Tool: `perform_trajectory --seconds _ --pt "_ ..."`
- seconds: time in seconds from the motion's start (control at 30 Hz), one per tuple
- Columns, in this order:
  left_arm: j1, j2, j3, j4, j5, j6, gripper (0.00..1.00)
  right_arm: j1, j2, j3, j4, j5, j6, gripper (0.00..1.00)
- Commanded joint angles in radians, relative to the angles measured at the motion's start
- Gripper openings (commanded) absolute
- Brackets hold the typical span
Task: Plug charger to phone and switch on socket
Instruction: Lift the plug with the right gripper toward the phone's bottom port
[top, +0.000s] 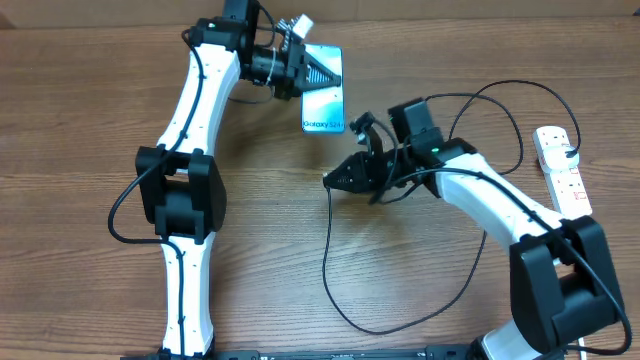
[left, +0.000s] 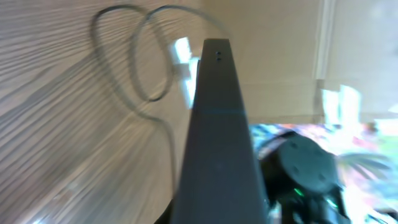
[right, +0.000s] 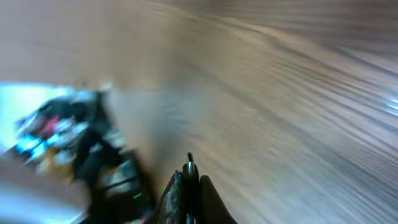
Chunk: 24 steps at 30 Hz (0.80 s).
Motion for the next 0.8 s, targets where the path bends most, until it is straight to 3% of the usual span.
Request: perform_trajectory --seconds 0.0,0.23,0.5,0.77 --pt "0.004 -0.033 0.019 0.019 0.206 0.018 0.04 -0.028 -0.026 0.021 0.01 -0.238 -0.104 0.04" --pt "0.004 -0.032 0.019 0.019 0.211 -0.074 0.04 -0.068 -0.026 0.021 0.089 -0.371 -0.096 0.04" --pt "0.004 -0.033 0.019 0.019 0.172 -0.173 0.04 -0.116 -0.027 0.021 0.126 -0.371 -0.02 0.04" --pt "-0.006 -0.033 0.019 0.019 0.122 -0.222 0.04 -0.127 -0.027 0.021 0.286 -0.434 0.145 0.04"
